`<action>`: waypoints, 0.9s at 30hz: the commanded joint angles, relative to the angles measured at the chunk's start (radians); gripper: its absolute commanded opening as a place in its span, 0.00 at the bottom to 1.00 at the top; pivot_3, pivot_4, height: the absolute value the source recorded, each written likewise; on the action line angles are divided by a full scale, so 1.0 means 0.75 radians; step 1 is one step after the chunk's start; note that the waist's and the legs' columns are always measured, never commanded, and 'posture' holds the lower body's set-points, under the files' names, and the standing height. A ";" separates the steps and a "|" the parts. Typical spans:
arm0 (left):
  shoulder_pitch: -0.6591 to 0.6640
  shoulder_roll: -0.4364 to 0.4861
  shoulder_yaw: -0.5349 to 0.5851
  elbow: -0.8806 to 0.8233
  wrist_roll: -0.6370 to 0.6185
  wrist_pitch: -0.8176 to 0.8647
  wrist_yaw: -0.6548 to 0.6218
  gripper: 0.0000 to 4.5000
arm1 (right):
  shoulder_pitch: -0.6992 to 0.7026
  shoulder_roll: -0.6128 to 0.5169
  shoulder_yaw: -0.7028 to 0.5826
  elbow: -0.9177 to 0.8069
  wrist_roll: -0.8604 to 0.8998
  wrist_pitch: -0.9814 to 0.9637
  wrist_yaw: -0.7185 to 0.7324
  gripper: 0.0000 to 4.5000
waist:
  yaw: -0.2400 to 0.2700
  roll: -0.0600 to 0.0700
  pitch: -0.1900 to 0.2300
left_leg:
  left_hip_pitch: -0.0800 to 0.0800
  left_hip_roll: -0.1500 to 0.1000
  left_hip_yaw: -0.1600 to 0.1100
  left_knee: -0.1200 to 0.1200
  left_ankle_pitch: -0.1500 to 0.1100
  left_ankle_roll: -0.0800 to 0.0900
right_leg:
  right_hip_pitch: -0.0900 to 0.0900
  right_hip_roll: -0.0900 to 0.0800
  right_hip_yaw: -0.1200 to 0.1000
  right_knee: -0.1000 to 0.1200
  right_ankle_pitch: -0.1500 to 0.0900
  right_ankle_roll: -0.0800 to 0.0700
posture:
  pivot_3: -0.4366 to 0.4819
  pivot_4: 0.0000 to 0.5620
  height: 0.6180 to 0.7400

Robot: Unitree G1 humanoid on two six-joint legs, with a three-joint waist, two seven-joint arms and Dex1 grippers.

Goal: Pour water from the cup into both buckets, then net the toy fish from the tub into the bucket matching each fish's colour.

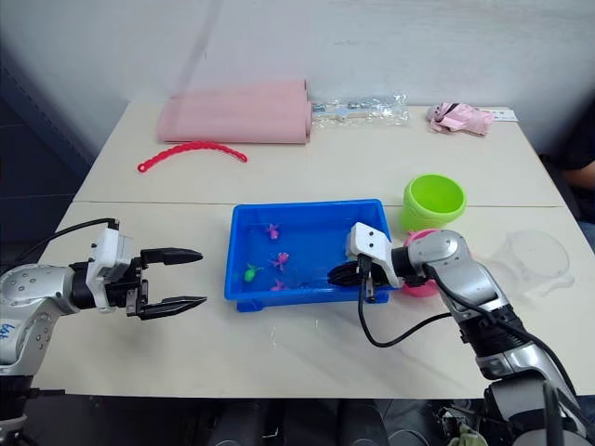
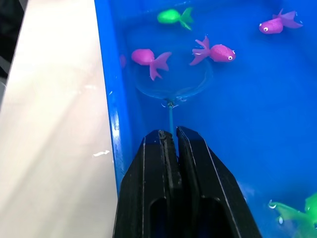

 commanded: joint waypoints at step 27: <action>-0.293 -0.180 -0.112 0.109 -0.037 -0.018 0.011 0.97 | 0.529 -0.139 -0.603 -0.455 0.235 -0.116 -0.203 0.00 | 0.007 0.000 0.000 | 0.000 0.000 0.001 0.000 0.000 0.000 | 0.000 0.001 0.000 0.001 0.000 0.000 | 0.48 0.27 1.00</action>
